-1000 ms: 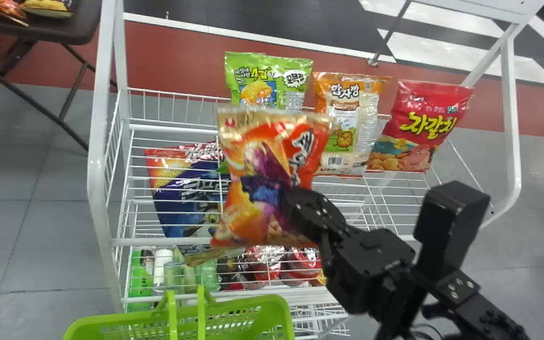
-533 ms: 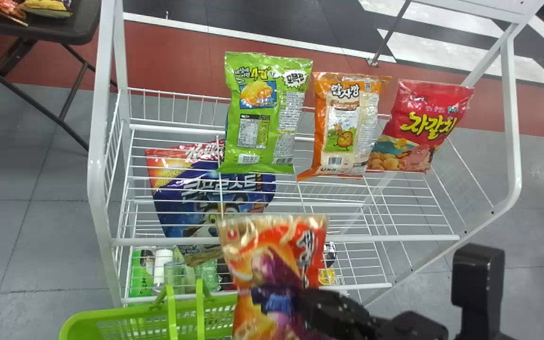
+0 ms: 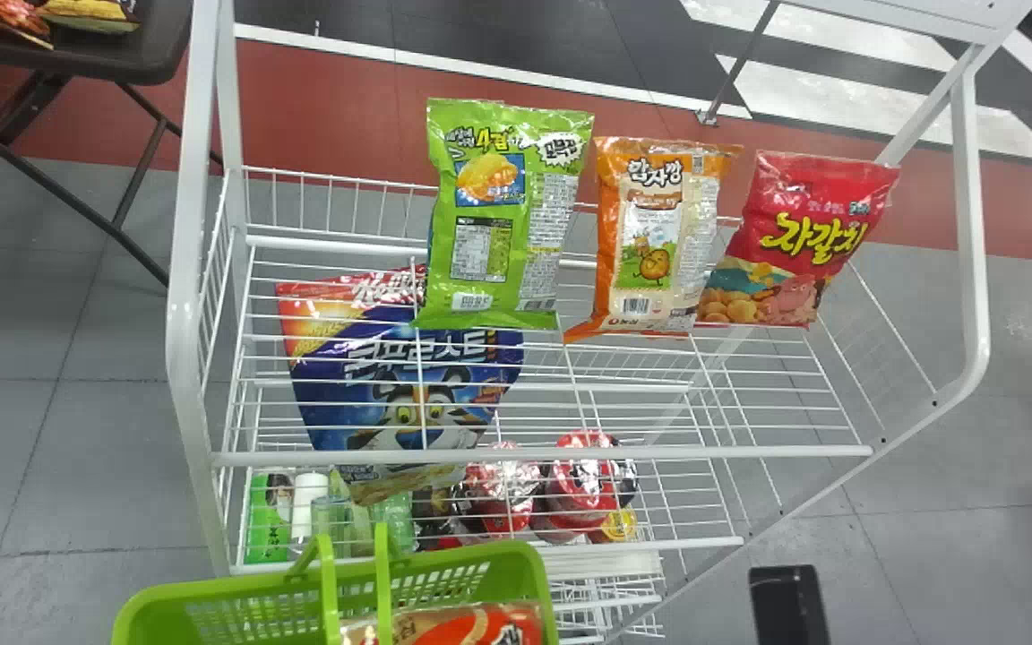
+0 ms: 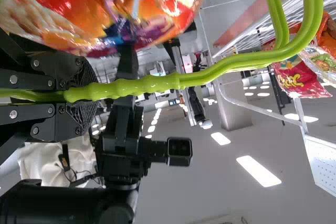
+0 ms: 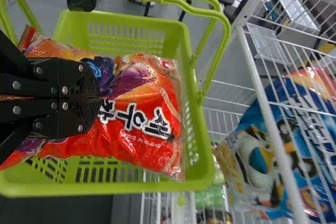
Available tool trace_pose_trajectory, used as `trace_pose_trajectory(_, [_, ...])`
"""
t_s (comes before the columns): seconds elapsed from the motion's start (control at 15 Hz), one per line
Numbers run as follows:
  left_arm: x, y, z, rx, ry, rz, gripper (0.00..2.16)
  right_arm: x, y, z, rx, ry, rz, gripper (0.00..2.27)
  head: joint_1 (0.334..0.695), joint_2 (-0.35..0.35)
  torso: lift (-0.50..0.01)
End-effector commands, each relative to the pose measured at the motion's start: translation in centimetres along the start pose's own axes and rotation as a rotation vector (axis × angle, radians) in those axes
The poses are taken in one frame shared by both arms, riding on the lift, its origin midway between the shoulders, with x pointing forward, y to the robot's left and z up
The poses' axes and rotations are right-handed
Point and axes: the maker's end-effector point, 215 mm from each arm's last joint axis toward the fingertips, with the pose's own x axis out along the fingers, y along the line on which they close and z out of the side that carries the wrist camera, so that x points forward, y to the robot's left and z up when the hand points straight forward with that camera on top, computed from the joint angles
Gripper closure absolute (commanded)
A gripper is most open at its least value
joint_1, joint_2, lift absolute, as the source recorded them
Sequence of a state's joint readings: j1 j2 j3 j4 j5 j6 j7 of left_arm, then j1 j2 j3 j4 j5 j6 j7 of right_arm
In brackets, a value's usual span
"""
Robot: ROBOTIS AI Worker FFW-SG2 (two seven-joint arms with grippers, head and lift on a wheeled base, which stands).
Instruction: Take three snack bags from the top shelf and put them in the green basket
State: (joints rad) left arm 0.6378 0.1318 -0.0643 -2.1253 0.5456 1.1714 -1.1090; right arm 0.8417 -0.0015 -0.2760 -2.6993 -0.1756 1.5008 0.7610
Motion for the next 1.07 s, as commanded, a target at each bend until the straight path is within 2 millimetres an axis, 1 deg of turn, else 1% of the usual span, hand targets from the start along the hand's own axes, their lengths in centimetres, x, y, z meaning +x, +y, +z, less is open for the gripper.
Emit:
trace_pose_trajectory(0.0, [0.8, -0.1, -0.4, 0.005, 0.019, -0.002, 1.36, 2.2, -0.6, 1.3, -0.016, -0.042, 0.038, 2.16, 0.695, -0.350, -0.044])
trace_pose_trajectory(0.07, [1.1, -0.2, -0.5, 0.006, 0.025, -0.003, 1.36, 3.0, -0.8, 2.2, -0.037, -0.068, 0.045, 2.16, 0.695, -0.350, -0.044])
trace_pose_trajectory(0.13, [1.2, -0.4, -0.6, 0.009, 0.029, -0.006, 1.36, 3.9, -1.0, 2.4, -0.042, -0.067, 0.043, 2.13, 0.695, -0.350, -0.044])
trace_pose_trajectory(0.2, [1.2, -0.5, -0.7, 0.008, 0.030, -0.008, 1.36, 4.6, -1.2, 2.3, -0.036, -0.058, 0.040, 1.95, 0.695, -0.350, -0.044])
trace_pose_trajectory(0.27, [1.2, -0.6, -0.9, 0.008, 0.032, -0.005, 1.36, 5.1, -1.9, 2.0, -0.022, -0.037, 0.023, 1.72, 0.695, -0.350, -0.044])
trace_pose_trajectory(0.33, [1.2, -0.6, -1.0, 0.008, 0.033, -0.005, 1.36, 5.4, -2.1, 1.2, 0.007, -0.006, 0.024, 1.49, 0.695, -0.350, -0.044])
trace_pose_trajectory(0.4, [1.1, -0.7, -0.9, 0.012, 0.032, -0.003, 1.36, 5.4, -1.9, 0.5, 0.023, 0.014, 0.031, 0.84, 0.695, -0.350, -0.044])
trace_pose_trajectory(0.47, [1.1, -0.7, -0.9, 0.012, 0.030, -0.002, 1.36, 4.9, -1.4, 0.3, 0.023, 0.018, 0.036, 0.01, 0.695, -0.350, -0.044])
trace_pose_trajectory(0.53, [1.1, -0.7, -0.9, 0.012, 0.031, 0.000, 1.36, 4.3, -1.0, 0.4, 0.006, 0.004, 0.038, 0.00, 0.695, -0.350, -0.044])
trace_pose_trajectory(0.6, [1.2, -0.7, -1.0, 0.013, 0.033, -0.002, 1.36, 3.4, -0.8, 1.2, -0.025, -0.027, 0.026, 0.00, 0.695, -0.350, -0.044])
trace_pose_trajectory(0.73, [1.4, -0.7, -1.1, 0.015, 0.040, 0.001, 1.36, 1.7, -1.2, 5.7, -0.170, -0.193, -0.011, 0.05, 0.695, -0.350, -0.044])
trace_pose_trajectory(0.8, [1.5, -0.7, -1.3, 0.013, 0.043, 0.000, 1.36, 0.6, -1.5, 8.7, -0.253, -0.293, -0.040, 0.05, 0.695, -0.350, -0.044])
trace_pose_trajectory(0.87, [1.5, -0.7, -1.5, 0.010, 0.044, 0.000, 1.36, -0.7, -1.3, 12.2, -0.353, -0.420, -0.074, 0.06, 0.695, -0.350, -0.044])
trace_pose_trajectory(0.93, [1.4, -0.8, -1.7, 0.007, 0.044, -0.001, 1.36, -2.6, -0.6, 16.0, -0.457, -0.576, -0.110, 0.06, 0.695, -0.350, -0.044])
trace_pose_trajectory(1.0, [1.4, -0.9, -1.9, 0.004, 0.044, -0.005, 1.36, -4.3, 0.4, 18.7, -0.524, -0.704, -0.124, 0.06, 0.695, -0.350, -0.044])
